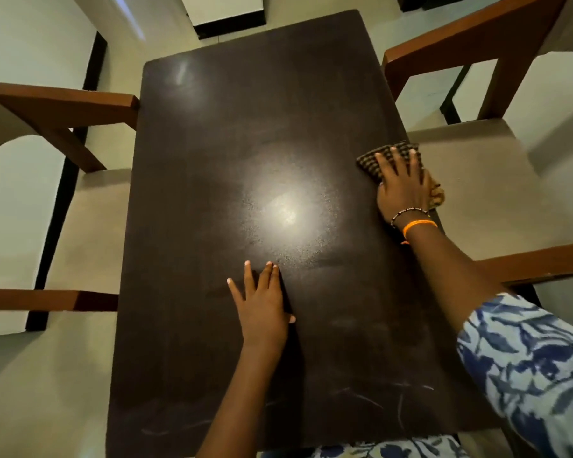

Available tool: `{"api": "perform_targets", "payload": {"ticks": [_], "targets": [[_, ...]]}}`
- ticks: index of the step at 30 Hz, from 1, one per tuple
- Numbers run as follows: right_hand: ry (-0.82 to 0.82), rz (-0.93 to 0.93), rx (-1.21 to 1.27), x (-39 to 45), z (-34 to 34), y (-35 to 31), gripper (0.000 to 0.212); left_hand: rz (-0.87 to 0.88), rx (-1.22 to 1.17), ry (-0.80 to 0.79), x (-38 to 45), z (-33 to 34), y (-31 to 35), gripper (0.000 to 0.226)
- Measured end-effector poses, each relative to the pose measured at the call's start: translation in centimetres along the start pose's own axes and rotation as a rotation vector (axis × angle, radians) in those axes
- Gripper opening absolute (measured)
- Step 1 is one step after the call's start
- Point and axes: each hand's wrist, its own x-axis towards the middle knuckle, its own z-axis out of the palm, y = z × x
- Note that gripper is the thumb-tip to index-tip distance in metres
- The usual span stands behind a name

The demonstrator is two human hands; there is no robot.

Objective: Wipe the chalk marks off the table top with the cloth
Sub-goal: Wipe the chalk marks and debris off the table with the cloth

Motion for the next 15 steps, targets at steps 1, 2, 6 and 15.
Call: {"api": "perform_targets", "payload": {"ticks": [1, 2, 6, 15], "targets": [[0.009, 0.026, 0.008, -0.1, 0.3, -0.6, 0.061, -0.002, 0.002, -0.001, 0.0, 0.0, 0.1, 0.092], [0.015, 0.045, 0.019, -0.2, 0.6, -1.6, 0.061, -0.006, 0.001, 0.000, 0.1, 0.0, 0.1, 0.092], [-0.049, -0.051, 0.027, -1.0, 2.2, -8.7, 0.065, -0.011, -0.020, -0.008, -0.2, -0.1, 0.1, 0.091], [-0.299, -0.683, -0.011, -2.4, 4.3, -16.2, 0.058, -0.035, 0.028, -0.046, -0.3, -0.4, 0.7, 0.091]]}}
